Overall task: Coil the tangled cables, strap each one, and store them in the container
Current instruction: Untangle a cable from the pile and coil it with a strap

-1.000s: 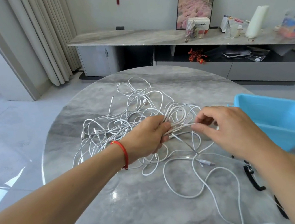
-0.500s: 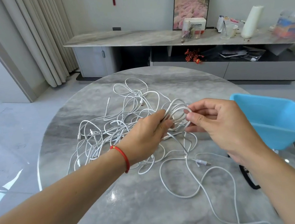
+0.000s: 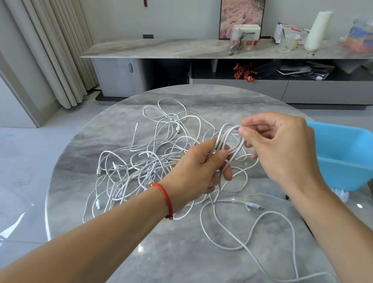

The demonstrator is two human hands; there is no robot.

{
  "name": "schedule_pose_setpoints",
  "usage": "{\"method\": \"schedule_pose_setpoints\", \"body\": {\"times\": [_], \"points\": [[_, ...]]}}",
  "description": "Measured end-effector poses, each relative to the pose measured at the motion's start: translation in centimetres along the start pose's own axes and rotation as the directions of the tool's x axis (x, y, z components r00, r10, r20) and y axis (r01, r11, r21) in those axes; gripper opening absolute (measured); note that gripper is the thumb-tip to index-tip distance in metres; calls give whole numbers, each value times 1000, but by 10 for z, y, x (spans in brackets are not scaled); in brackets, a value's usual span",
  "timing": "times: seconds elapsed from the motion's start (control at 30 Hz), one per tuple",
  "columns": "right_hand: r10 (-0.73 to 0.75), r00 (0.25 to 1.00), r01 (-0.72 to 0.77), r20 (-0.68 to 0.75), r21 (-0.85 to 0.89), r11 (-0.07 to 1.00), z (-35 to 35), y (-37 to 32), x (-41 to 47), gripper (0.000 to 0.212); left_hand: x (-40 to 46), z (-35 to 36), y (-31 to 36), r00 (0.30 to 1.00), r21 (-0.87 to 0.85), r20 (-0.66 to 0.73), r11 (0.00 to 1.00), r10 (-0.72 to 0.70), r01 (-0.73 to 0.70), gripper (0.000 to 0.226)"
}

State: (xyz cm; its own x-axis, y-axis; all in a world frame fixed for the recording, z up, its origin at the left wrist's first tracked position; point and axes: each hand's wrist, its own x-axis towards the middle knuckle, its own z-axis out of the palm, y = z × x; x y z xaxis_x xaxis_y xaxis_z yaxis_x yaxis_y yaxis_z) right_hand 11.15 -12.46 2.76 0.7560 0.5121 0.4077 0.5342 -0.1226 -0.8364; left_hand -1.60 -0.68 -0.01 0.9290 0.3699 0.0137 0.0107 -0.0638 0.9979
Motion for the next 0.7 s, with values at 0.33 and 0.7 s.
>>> {"method": "schedule_pose_setpoints", "body": {"times": [0.33, 0.7], "points": [[-23, 999, 23, 24, 4, 1000, -4, 4, 2, 9, 2, 2, 7, 999, 425, 15, 904, 37, -40, 31], [139, 690, -44, 710, -150, 988, 24, 7, -30, 31, 7, -27, 24, 968, -604, -215, 797, -129, -28, 17]]}}
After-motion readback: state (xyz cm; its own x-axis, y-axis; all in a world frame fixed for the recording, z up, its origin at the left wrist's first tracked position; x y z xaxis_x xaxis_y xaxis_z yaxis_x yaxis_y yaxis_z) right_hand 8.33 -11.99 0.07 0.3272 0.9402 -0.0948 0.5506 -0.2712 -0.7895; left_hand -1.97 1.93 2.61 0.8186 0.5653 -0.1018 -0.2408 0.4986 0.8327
